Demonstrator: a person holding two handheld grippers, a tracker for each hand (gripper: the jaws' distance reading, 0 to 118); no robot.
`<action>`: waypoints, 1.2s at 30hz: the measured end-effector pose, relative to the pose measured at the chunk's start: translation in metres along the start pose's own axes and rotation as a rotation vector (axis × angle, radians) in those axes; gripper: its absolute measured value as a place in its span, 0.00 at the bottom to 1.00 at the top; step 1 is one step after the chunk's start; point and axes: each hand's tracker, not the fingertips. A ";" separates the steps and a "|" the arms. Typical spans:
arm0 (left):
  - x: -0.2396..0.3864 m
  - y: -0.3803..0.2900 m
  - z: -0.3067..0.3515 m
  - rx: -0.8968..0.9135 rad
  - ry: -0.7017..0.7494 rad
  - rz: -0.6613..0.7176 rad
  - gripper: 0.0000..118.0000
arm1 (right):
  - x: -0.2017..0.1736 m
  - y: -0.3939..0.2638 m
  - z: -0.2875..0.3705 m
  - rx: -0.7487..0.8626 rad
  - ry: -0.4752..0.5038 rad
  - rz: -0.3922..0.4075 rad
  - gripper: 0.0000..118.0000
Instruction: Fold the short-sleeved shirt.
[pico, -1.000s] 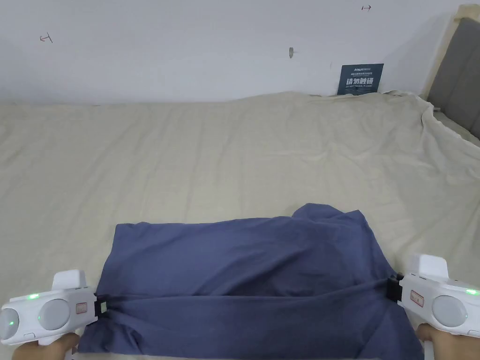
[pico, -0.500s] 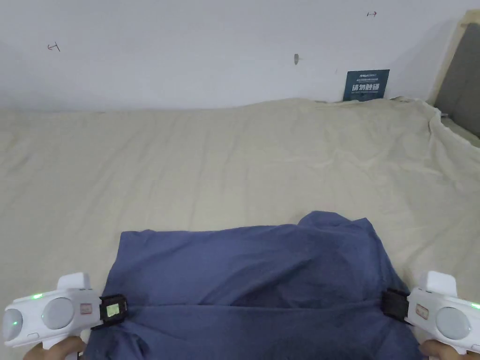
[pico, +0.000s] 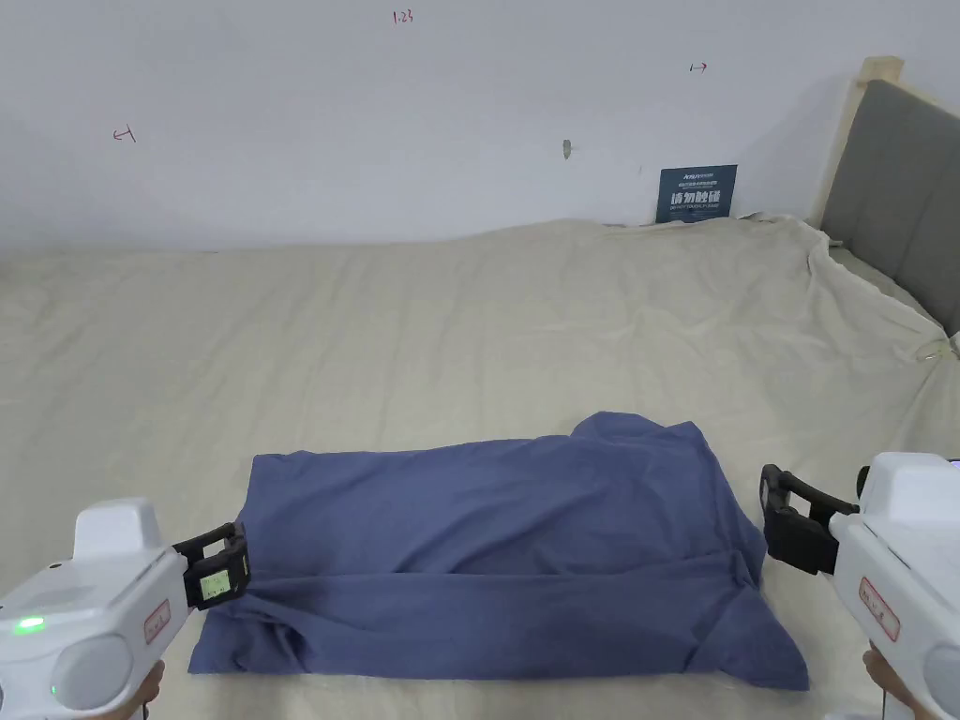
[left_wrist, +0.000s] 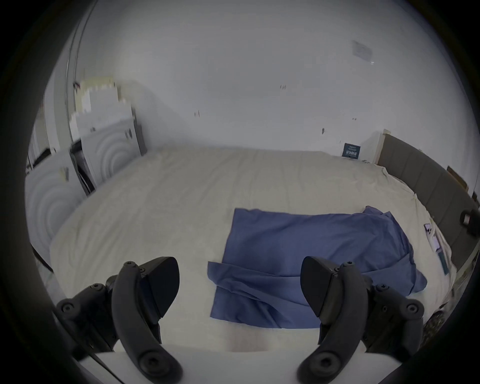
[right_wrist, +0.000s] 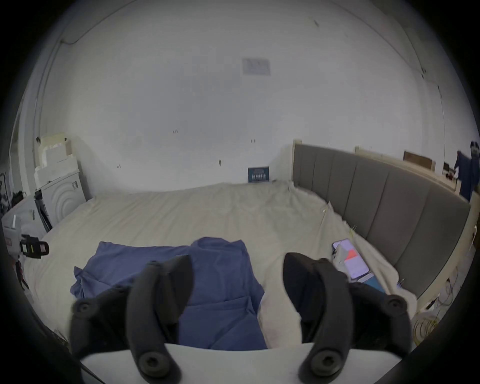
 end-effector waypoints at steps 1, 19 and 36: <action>0.000 -0.003 0.008 0.023 -0.011 -0.014 0.69 | -0.002 -0.001 0.009 0.009 -0.009 0.008 0.35; -0.022 -0.017 -0.006 -0.152 -0.133 0.070 0.00 | -0.001 -0.019 0.028 -0.002 0.046 -0.005 0.00; -0.032 -0.071 -0.149 -0.598 0.000 0.127 0.72 | 0.004 -0.026 -0.019 -0.072 -0.002 -0.012 0.00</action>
